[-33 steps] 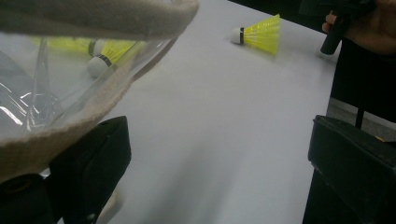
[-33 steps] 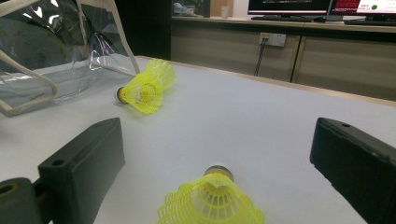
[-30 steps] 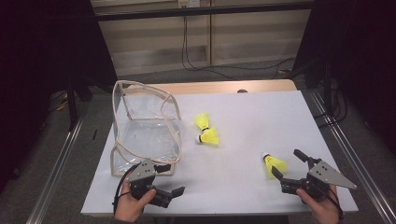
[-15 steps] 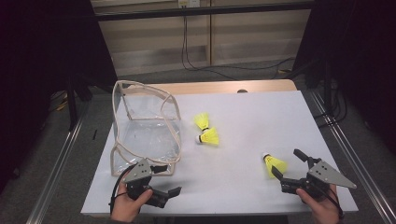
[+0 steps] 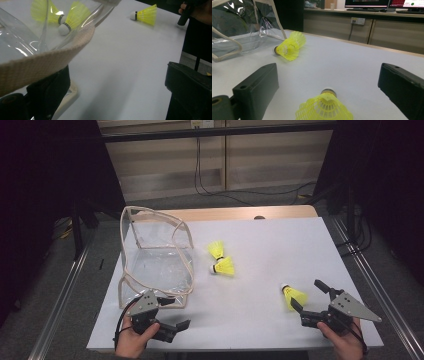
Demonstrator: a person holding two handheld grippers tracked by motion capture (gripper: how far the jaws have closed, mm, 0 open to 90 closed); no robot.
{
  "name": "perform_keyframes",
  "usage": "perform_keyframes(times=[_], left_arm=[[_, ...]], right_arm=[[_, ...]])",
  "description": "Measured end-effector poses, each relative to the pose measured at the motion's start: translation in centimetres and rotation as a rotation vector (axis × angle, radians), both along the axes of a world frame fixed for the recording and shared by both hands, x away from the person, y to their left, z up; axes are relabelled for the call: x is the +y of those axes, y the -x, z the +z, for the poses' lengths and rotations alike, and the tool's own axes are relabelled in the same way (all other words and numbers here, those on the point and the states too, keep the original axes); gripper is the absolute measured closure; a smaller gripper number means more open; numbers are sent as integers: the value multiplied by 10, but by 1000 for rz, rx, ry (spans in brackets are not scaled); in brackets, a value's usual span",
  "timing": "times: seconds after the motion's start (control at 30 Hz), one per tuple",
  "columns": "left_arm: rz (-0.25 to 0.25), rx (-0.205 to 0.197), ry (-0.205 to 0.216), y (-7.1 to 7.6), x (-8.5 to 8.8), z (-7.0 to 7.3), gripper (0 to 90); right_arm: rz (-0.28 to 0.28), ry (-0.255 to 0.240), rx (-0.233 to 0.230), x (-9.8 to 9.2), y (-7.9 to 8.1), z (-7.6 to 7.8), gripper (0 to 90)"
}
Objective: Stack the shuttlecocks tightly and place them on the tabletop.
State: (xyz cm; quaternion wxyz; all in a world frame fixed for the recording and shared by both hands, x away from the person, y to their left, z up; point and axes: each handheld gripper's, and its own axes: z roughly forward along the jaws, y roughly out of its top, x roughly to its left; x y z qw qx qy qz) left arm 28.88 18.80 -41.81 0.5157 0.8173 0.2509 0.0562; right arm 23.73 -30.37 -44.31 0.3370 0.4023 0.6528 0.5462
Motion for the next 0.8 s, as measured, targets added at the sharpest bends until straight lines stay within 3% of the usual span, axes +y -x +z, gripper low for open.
perform_keyframes(times=[0.8], left_arm=[[36, -3, 6, -1, 17, 0, 60]], right_arm=[[-1, 2, -2, 0, 0, 0, 24]])
